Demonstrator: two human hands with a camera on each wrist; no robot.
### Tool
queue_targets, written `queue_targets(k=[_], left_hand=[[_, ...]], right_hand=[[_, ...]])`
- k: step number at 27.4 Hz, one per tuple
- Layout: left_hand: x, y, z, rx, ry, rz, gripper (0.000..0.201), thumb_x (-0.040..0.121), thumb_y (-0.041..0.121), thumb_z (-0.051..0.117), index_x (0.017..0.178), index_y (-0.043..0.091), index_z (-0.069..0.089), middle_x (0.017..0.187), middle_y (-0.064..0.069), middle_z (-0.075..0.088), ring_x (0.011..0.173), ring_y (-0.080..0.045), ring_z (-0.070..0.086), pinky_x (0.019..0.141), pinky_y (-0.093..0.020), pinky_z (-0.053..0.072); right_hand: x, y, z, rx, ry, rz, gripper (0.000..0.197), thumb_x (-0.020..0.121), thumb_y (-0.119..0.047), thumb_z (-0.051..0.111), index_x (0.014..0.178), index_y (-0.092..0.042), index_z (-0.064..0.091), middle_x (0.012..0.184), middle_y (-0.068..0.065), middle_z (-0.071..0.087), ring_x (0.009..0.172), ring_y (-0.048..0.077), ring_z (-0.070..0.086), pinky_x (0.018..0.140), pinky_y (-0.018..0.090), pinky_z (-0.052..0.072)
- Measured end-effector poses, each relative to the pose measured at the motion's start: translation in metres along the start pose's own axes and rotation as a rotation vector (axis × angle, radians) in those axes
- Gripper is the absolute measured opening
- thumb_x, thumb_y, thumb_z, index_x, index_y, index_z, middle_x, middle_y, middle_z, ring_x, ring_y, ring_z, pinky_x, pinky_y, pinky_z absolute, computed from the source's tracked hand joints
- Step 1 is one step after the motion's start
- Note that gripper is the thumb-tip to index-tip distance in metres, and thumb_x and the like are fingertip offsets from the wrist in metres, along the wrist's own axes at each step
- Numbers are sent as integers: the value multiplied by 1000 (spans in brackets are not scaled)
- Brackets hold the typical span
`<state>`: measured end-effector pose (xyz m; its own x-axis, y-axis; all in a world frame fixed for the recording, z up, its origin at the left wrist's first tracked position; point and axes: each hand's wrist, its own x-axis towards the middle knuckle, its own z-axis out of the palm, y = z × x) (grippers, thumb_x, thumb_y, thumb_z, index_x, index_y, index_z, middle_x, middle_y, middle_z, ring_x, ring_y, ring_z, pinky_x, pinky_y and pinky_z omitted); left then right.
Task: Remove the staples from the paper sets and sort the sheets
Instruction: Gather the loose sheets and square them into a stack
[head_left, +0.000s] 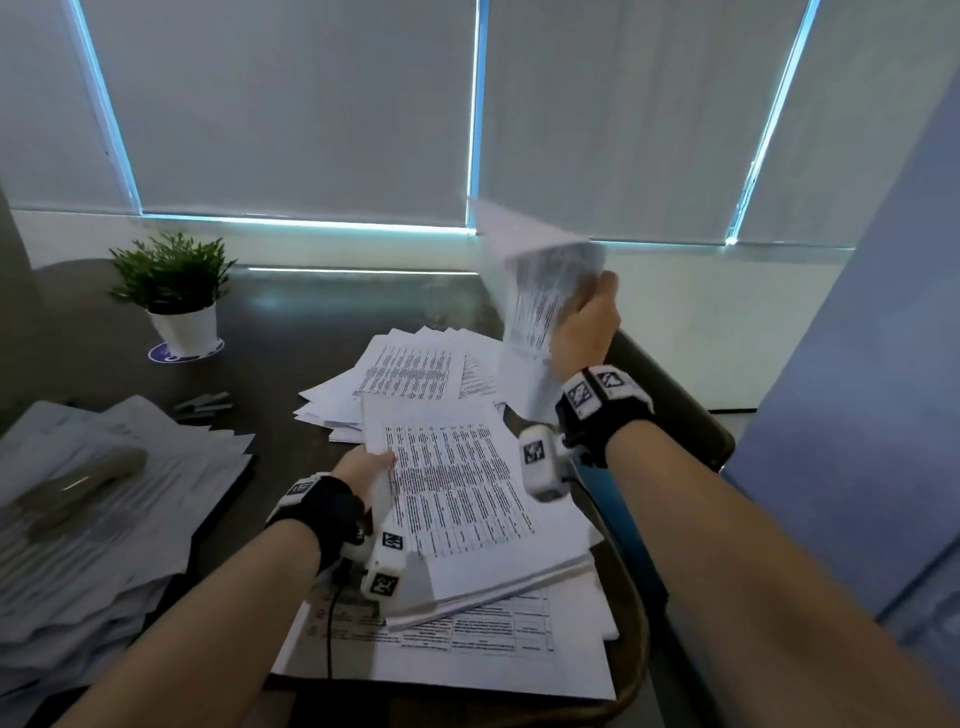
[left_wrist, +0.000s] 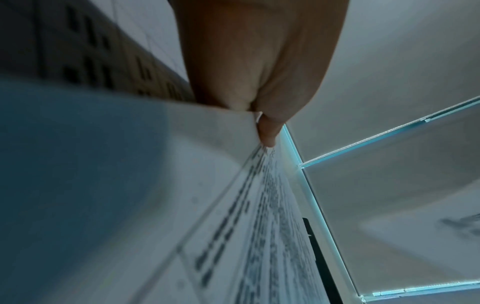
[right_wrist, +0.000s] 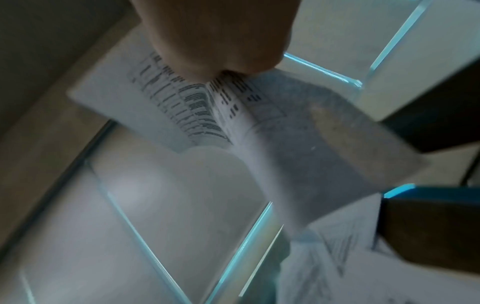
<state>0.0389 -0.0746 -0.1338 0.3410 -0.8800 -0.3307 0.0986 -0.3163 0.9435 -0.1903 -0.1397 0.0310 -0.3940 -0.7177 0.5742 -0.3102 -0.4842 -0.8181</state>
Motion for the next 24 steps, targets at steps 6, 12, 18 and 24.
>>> queue_targets(k=[6, 12, 18, 24], left_hand=[[-9, 1, 4, -180, 13, 0, 38, 103, 13, 40, 133, -9, 45, 140, -23, 45, 96, -34, 57, 84, -38, 45], [-10, 3, 6, -377, -61, -52, 58, 103, 44, 30, 137, -1, 45, 139, -19, 48, 122, -37, 50, 93, -37, 39], [-18, 8, 4, -366, -182, -49, 46, 94, 27, 59, 135, 9, 47, 134, -16, 51, 108, -32, 60, 72, -37, 59], [-38, 34, 10, -56, -71, 293, 34, 94, -4, 47, 124, 11, 46, 119, -13, 62, 104, -31, 62, 93, -52, 49]], right_hand=[[4, 65, 23, -136, -490, 426, 37, 98, -23, 51, 124, 1, 61, 120, 20, 65, 113, 34, 61, 88, 33, 48], [-48, 124, 11, -455, -891, 340, 18, 98, -28, 57, 95, -11, 63, 97, 6, 64, 89, 20, 61, 90, 38, 49], [-56, 120, 0, -438, -1111, 327, 31, 92, -29, 66, 119, -13, 62, 117, 3, 67, 108, 21, 63, 95, 37, 48], [-37, 118, -11, -498, -938, 421, 96, 75, -59, 77, 145, -7, 37, 140, 7, 53, 126, 31, 55, 105, 44, 46]])
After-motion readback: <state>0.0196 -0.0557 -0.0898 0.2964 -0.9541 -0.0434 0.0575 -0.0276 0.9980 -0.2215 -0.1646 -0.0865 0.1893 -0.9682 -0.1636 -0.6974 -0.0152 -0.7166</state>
